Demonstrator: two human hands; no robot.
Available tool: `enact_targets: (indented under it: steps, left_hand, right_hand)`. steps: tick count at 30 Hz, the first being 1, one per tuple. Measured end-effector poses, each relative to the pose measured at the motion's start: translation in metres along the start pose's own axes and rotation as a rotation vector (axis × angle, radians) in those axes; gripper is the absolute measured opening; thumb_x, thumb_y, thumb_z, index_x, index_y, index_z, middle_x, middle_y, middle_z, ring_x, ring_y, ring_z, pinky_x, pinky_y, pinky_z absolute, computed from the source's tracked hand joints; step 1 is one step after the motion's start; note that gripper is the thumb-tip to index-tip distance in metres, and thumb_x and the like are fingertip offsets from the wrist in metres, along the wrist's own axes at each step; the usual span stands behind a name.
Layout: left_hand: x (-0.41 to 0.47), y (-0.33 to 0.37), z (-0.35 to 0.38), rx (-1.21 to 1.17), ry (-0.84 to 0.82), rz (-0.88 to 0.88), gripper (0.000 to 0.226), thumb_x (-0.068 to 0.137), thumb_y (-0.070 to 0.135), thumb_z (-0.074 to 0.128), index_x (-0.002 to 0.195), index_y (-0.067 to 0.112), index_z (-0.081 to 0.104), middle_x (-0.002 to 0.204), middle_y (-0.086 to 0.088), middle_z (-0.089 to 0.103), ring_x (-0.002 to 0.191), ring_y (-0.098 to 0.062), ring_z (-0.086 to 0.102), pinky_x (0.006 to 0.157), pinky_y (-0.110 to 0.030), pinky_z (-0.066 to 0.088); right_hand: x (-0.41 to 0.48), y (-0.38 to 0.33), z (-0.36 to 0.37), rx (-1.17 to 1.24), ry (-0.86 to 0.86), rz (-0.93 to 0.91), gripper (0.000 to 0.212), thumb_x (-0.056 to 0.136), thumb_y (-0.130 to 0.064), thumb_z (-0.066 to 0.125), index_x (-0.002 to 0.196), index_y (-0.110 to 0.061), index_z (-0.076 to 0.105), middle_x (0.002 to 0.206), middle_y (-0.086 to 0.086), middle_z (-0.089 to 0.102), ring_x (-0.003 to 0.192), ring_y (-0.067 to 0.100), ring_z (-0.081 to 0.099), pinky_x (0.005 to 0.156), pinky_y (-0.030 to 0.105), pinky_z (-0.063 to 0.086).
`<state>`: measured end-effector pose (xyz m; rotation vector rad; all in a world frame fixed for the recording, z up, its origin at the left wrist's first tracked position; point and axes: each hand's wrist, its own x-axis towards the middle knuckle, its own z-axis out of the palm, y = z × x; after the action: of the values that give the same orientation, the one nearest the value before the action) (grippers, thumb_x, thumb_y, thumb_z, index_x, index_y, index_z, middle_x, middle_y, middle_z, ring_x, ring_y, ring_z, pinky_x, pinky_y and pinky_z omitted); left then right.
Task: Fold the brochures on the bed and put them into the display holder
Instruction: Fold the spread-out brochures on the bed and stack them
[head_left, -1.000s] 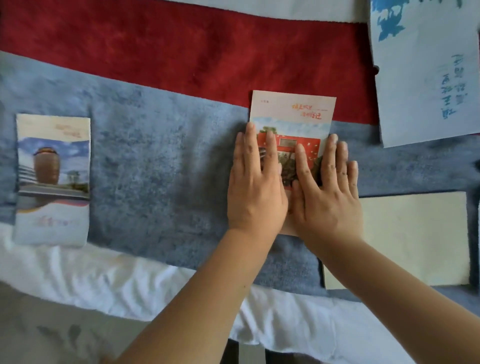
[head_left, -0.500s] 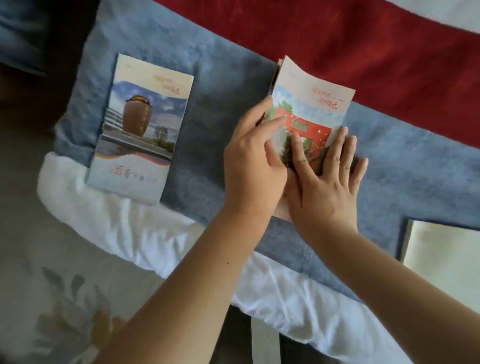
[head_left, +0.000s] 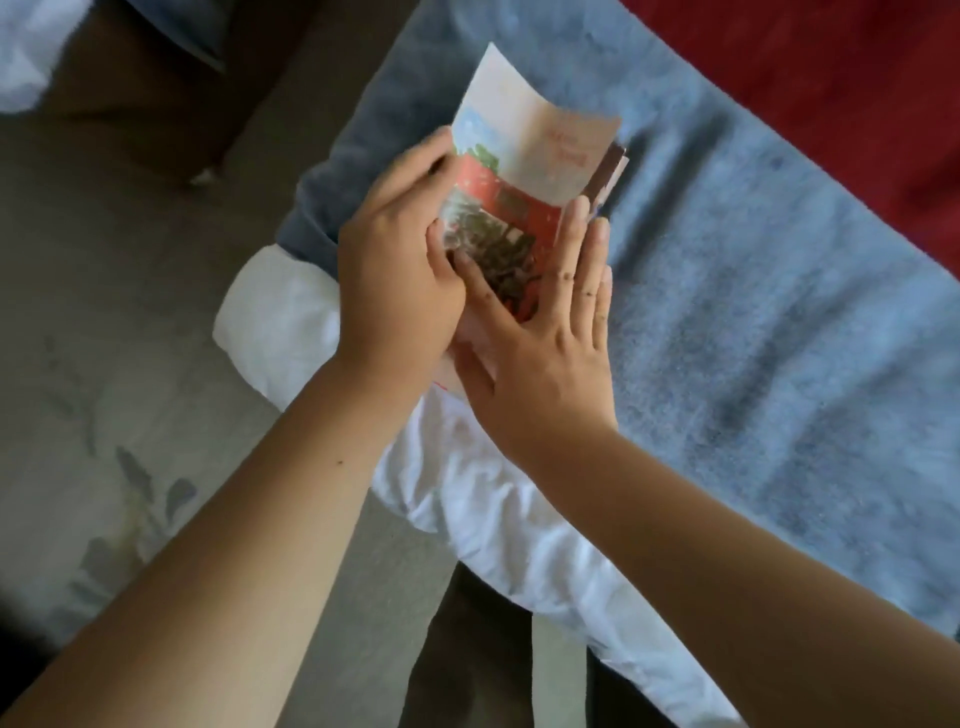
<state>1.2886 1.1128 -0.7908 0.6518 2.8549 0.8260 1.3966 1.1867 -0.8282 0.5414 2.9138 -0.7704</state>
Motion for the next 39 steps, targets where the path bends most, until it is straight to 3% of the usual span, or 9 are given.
enact_targets:
  steps: [7,12,16,22,26,32,34,38,39]
  left_hand:
    - [0.003,-0.026,-0.003,0.061,-0.174,0.001,0.046,0.103,0.005,0.049,0.149,0.007,0.051,0.161,-0.003,0.041,0.149,-0.019,0.037,0.119,-0.029,0.038]
    - [-0.007,-0.028,-0.014,0.38,-0.391,0.025,0.058,0.103,0.026,0.056,0.156,0.011,0.039,0.168,-0.003,0.027,0.157,-0.028,0.018,0.128,-0.042,0.016]
    - [-0.026,-0.018,-0.02,0.492,-0.621,-0.036,0.094,0.094,0.049,0.066,0.164,0.014,0.012,0.173,-0.008,0.001,0.158,-0.03,0.01,0.122,-0.043,0.025]
    - [-0.013,-0.006,-0.014,0.47,-0.751,-0.132,0.07,0.101,0.035,0.018,0.163,0.009,-0.003,0.171,-0.015,-0.013,0.158,-0.035,-0.005,0.126,-0.043,0.016]
    - [-0.002,-0.002,-0.014,0.455,-0.872,-0.169,0.105,0.063,0.035,-0.025,0.162,0.005,-0.007,0.169,-0.017,-0.016,0.158,-0.038,-0.005,0.126,-0.043,0.014]
    - [0.006,-0.014,0.007,0.459,-0.923,-0.18,0.12,0.048,0.033,-0.036,0.162,0.007,-0.009,0.169,-0.016,-0.018,0.157,-0.038,-0.008,0.126,-0.043,0.01]
    - [0.006,-0.016,0.019,0.474,-0.924,-0.198,0.107,0.061,0.035,-0.033,0.162,0.007,-0.008,0.17,-0.015,-0.017,0.157,-0.038,-0.008,0.126,-0.044,0.01]
    - [0.004,-0.018,0.033,0.539,-0.889,-0.221,0.07,0.103,0.038,0.02,0.163,0.01,-0.002,0.171,-0.014,-0.011,0.158,-0.038,-0.005,0.126,-0.044,0.013]
    - [0.002,-0.017,0.031,0.544,-0.887,-0.215,0.068,0.102,0.038,0.013,0.163,0.011,-0.001,0.171,-0.014,-0.009,0.158,-0.038,-0.004,0.126,-0.044,0.013]
  right_hand:
    - [0.007,-0.009,-0.008,-0.14,-0.181,0.053,0.066,0.103,-0.065,0.037,0.163,-0.043,0.021,0.169,0.028,-0.009,0.155,0.046,-0.019,0.126,0.051,-0.014]
    - [0.025,-0.016,-0.028,-0.247,-0.194,0.068,0.051,0.099,-0.045,0.059,0.143,-0.024,0.046,0.169,0.029,0.005,0.158,0.043,-0.009,0.125,0.048,-0.014]
    - [0.063,-0.014,-0.049,-0.371,-0.314,-0.061,0.087,0.092,-0.025,0.076,0.16,-0.009,0.024,0.171,0.023,0.005,0.16,0.036,0.0,0.128,0.046,0.001]
    - [0.08,-0.019,-0.05,-0.405,-0.518,0.002,0.112,0.09,-0.038,0.08,0.166,-0.022,-0.001,0.172,0.019,-0.004,0.16,0.035,0.002,0.125,0.046,0.021]
    - [0.083,-0.02,-0.035,-0.399,-0.525,0.053,0.095,0.099,-0.018,0.066,0.166,-0.021,-0.001,0.17,0.023,-0.009,0.159,0.039,-0.003,0.123,0.05,0.025]
    - [0.089,-0.011,-0.008,-0.425,-0.507,0.085,0.08,0.102,0.002,0.043,0.166,-0.015,-0.003,0.167,0.031,-0.012,0.157,0.047,-0.003,0.121,0.053,0.028]
    - [0.09,-0.006,-0.004,-0.41,-0.504,0.105,0.076,0.104,-0.003,0.041,0.166,-0.015,-0.002,0.167,0.031,-0.012,0.157,0.047,-0.003,0.122,0.053,0.026]
    - [0.088,-0.012,0.0,-0.338,-0.503,0.151,0.068,0.098,-0.021,0.005,0.165,-0.009,0.0,0.166,0.034,-0.011,0.155,0.051,-0.004,0.127,0.057,0.016]
    - [0.088,-0.013,-0.001,-0.331,-0.516,0.16,0.073,0.093,-0.024,0.0,0.165,-0.008,0.0,0.166,0.034,-0.011,0.155,0.051,-0.005,0.127,0.057,0.013]
